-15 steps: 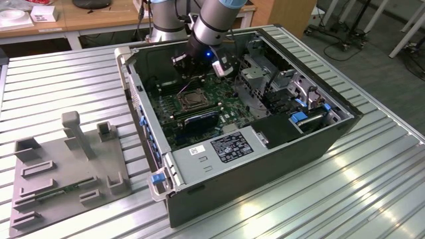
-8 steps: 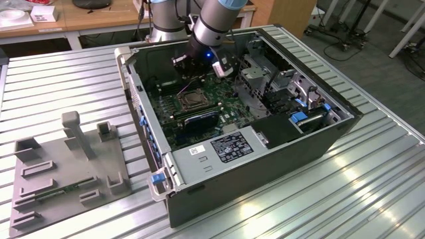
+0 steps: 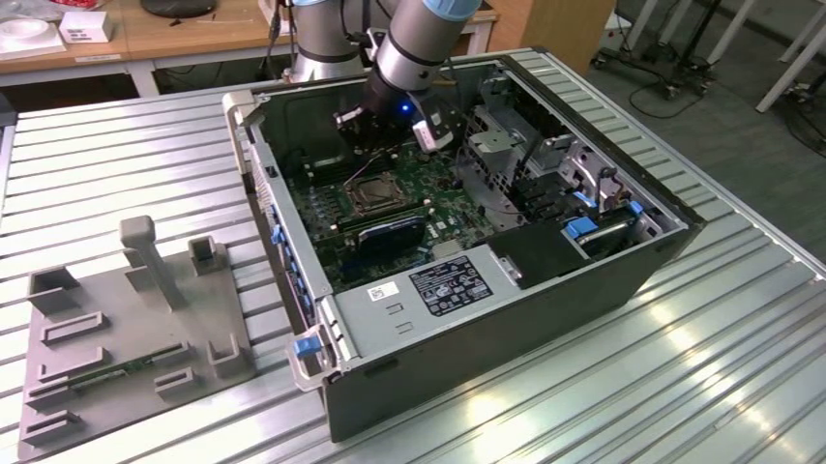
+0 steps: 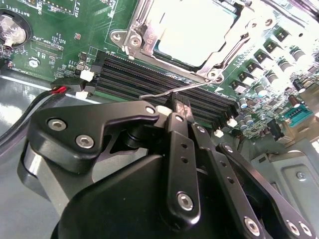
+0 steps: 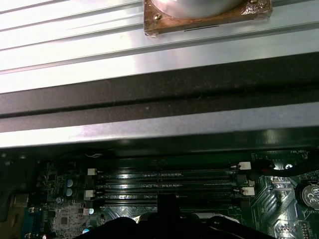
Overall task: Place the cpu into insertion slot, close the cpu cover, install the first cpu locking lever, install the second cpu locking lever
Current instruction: 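Install the first cpu locking lever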
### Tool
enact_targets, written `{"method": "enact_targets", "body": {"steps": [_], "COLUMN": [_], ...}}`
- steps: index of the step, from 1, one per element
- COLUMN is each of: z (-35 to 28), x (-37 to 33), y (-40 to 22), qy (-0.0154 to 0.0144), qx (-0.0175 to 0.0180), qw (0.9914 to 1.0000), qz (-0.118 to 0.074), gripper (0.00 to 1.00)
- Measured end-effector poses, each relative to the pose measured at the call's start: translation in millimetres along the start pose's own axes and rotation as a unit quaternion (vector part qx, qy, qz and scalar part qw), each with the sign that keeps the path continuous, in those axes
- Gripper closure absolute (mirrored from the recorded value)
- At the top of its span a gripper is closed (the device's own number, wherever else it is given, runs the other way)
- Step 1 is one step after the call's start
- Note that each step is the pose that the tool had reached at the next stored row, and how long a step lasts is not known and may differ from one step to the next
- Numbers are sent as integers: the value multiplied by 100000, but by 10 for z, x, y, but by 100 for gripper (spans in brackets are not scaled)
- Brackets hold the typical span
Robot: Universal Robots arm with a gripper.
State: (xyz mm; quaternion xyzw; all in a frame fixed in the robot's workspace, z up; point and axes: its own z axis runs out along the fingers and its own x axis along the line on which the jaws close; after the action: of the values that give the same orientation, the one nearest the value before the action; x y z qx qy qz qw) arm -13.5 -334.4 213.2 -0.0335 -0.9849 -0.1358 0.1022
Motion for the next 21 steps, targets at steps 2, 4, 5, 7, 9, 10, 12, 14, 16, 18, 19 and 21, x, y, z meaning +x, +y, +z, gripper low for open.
{"method": "enact_targets", "body": {"steps": [2,4,5,7,9,10,12,14,16,18,19,21], "z": [0,0,0,0,-3,-3,-3,-3,-1,4,7,11], "x": [0,-2,-3,-3,-3,-3,-3,-3,-3,-5,-6,-7], "y": [0,0,0,-2,-9,-9,-9,-10,-11,-14,-16,-18], "qy": [2,0,-1,-1,4,4,1,4,0,7,5,3], "qx": [1,1,-13,-15,-29,-31,-31,-35,-34,-28,-34,-30], "qw": [100000,100000,100000,100000,100000,100000,100000,100000,100000,100000,100000,100000], "qz": [0,0,-7,0,-7,-4,-3,-7,-8,-6,-8,-4], "gripper": [89,89,89,89,89,89,89,89,89,89,89,89]}}
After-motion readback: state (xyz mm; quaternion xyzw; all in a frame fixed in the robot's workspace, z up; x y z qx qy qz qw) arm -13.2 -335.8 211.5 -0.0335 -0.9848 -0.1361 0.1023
